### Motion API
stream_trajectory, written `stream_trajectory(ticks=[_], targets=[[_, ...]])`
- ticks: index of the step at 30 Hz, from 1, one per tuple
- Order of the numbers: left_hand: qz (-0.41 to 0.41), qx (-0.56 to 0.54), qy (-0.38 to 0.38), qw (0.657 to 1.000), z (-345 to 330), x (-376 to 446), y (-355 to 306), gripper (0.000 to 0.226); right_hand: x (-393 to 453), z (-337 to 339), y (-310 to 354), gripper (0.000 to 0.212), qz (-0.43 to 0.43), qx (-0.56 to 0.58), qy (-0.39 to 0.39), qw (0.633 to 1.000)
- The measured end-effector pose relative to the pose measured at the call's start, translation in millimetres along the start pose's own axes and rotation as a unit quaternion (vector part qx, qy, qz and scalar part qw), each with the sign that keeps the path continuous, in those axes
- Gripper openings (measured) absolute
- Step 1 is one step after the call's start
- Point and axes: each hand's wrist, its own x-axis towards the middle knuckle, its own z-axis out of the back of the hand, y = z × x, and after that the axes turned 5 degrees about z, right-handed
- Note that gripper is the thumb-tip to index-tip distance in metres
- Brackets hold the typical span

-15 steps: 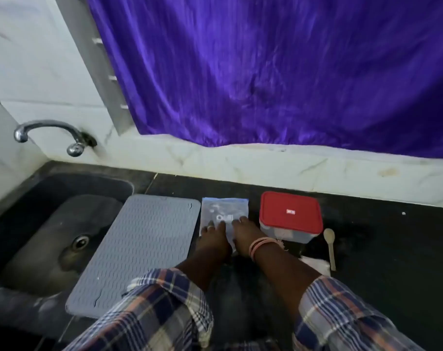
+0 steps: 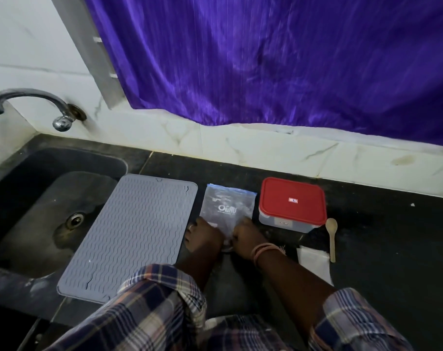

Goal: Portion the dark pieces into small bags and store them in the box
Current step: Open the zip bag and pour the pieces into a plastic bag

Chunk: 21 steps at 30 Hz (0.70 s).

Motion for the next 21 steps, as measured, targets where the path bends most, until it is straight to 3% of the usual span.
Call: stream_trajectory(ticks=[7,12,17,19,21], targets=[[0.005,-0.008,-0.020,1.000,4,0,4,0.058,-13,0,-6,0.016,0.024,0.016,-0.016,0.999],[-0.004,-0.065,-0.003,0.998,7,5,15,0.036,-22,2,-4,0.017,0.007,0.080,-0.041,0.996],[-0.041,-0.162,0.011,0.986,7,-1,19,0.040,-32,10,-4,0.050,-0.056,0.182,-0.082,0.978],[-0.034,-0.195,0.011,0.980,9,-8,19,0.029,-35,12,-1,0.064,-0.053,0.234,-0.107,0.965],[-0.032,-0.262,0.008,0.964,16,-19,19,0.021,-39,14,5,0.091,-0.035,0.297,-0.121,0.947]])
